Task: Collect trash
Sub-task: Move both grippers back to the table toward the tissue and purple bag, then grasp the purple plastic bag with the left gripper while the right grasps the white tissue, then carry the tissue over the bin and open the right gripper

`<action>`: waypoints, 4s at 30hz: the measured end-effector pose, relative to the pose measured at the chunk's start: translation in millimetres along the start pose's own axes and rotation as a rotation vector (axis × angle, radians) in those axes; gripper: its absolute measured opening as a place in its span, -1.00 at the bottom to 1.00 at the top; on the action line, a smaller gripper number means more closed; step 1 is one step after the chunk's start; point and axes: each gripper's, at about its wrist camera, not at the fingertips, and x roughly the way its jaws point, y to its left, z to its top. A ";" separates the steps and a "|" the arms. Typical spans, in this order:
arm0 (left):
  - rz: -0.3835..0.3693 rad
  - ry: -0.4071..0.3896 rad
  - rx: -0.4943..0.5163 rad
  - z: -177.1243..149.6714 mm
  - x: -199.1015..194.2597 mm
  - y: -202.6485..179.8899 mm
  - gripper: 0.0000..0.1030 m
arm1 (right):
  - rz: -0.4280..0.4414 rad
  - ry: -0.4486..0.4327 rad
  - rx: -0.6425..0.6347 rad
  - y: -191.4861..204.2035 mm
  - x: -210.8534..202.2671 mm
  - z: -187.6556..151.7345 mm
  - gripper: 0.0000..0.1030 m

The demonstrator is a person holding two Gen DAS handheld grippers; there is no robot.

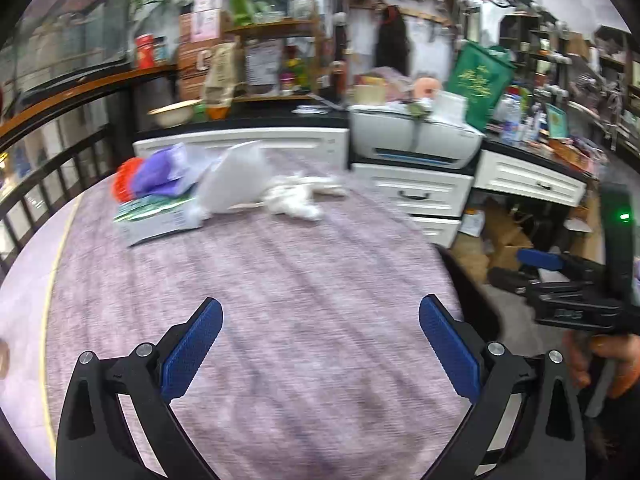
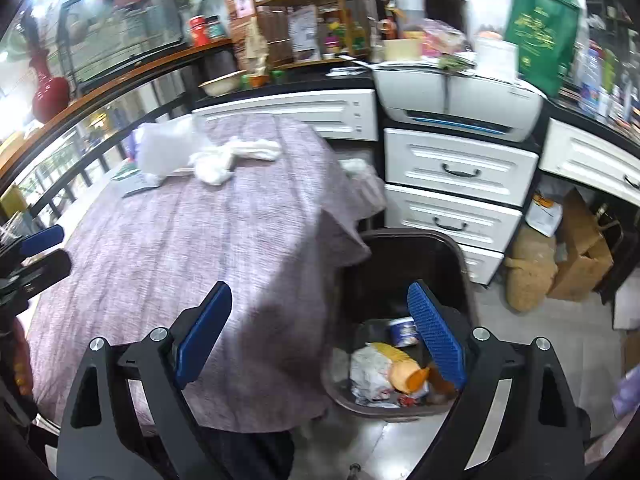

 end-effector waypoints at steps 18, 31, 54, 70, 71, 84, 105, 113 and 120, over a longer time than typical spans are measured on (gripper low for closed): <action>0.137 0.024 -0.134 13.3 20.8 109.8 0.89 | 0.150 0.049 -0.130 93.2 77.9 68.0 0.72; 0.134 0.025 -0.114 40.8 55.5 116.4 0.89 | 0.136 0.189 -0.211 121.1 187.8 119.3 0.45; 0.189 -0.001 0.080 126.0 123.9 140.9 0.89 | 0.155 0.168 -0.280 119.4 155.5 103.4 -0.51; 0.189 0.017 0.070 114.0 137.4 132.4 -0.31 | 0.178 0.135 -0.215 109.1 129.0 93.7 -0.51; 0.186 0.006 0.062 113.3 133.1 131.9 -0.33 | 0.179 0.130 -0.214 108.7 127.4 93.3 -0.51; 0.132 -0.179 -0.004 92.9 44.2 113.9 -0.37 | 0.204 0.083 -0.182 100.2 88.5 71.3 -0.51; -0.013 -0.252 -0.008 38.1 -23.8 23.2 -0.37 | 0.157 0.025 -0.083 41.3 18.2 22.0 -0.51; -0.087 -0.237 -0.012 33.3 -16.8 -14.3 -0.37 | 0.070 0.025 0.009 -12.1 0.6 0.4 -0.51; -0.176 -0.233 0.019 34.5 -11.8 -56.3 -0.37 | -0.045 0.058 0.065 -58.8 5.7 -19.8 -0.51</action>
